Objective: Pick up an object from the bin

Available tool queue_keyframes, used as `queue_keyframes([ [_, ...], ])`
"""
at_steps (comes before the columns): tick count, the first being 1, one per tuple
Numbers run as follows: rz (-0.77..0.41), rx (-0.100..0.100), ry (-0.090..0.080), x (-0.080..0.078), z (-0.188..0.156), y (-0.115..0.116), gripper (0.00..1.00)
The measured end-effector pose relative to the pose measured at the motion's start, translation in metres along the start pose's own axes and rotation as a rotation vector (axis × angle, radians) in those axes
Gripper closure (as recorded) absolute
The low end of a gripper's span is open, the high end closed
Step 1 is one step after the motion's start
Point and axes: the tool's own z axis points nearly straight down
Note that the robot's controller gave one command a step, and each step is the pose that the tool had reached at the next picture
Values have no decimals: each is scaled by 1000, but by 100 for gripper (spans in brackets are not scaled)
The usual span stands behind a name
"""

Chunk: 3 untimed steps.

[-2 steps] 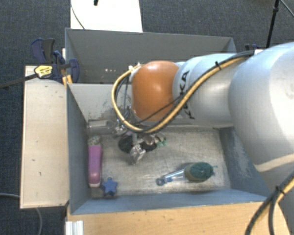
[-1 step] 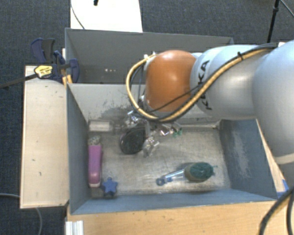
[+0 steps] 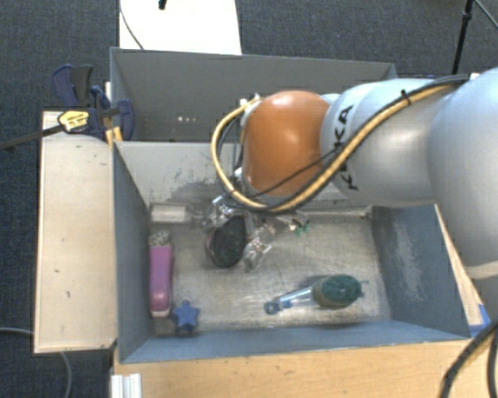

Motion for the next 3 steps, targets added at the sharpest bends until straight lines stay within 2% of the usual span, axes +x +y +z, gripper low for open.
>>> queue_keyframes([
  [1, 1, -1, -5, 4, 29, -19, 0],
  [2, 7, 1, -5, 3, 28, -19, 0],
  [3, 11, 1, -6, 3, 27, -20, 100],
])
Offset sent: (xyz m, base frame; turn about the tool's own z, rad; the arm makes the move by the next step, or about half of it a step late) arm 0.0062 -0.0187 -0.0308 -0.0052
